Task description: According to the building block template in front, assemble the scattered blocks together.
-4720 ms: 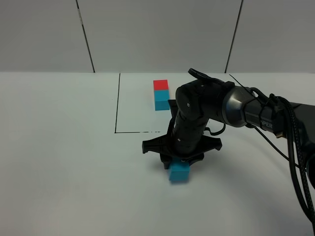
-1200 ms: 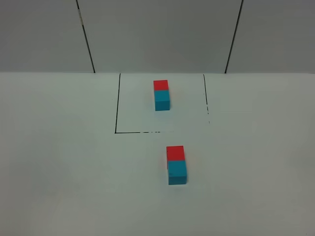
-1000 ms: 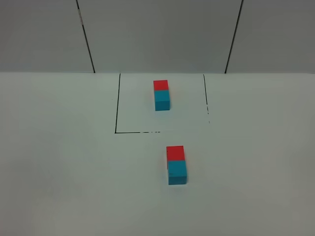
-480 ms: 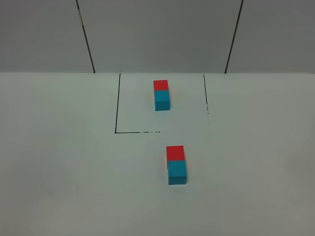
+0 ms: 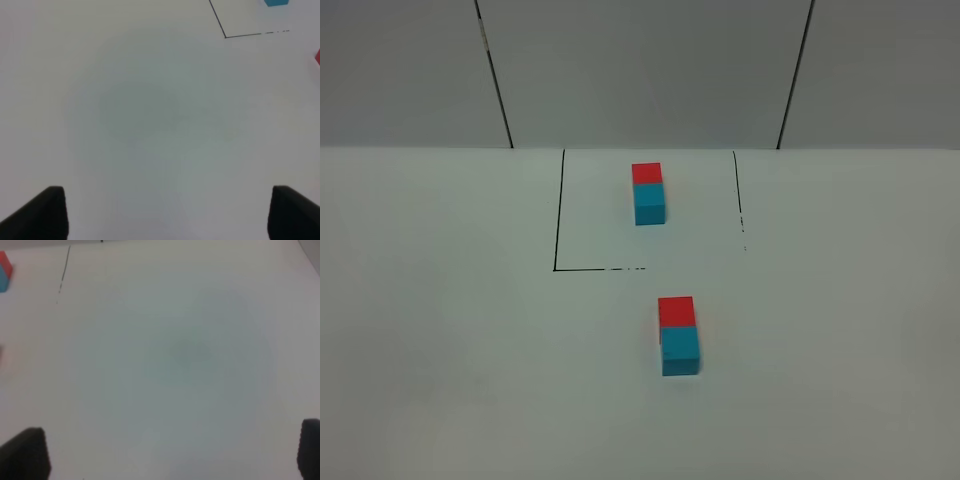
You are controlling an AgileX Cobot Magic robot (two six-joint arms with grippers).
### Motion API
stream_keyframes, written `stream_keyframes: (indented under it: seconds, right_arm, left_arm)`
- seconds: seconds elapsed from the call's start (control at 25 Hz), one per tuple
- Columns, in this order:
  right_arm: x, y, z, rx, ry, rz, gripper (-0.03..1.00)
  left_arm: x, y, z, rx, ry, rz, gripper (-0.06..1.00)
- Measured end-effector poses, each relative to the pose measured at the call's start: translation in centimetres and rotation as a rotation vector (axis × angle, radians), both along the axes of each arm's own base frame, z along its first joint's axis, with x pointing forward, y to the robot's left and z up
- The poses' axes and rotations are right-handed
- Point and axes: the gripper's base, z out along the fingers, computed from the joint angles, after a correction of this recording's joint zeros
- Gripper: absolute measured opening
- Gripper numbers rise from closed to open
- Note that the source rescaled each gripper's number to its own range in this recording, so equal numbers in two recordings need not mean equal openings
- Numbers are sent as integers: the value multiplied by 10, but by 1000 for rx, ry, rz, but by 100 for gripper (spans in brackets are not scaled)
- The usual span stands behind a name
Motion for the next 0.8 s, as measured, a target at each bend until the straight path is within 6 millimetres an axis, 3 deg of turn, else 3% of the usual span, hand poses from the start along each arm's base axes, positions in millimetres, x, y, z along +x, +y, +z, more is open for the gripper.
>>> stream_keyframes:
  seconds: [0.8]
  right_arm:
    - [0,3,0,-13,2,46,100]
  left_arm:
    - [0,0,0,0,0,0,70]
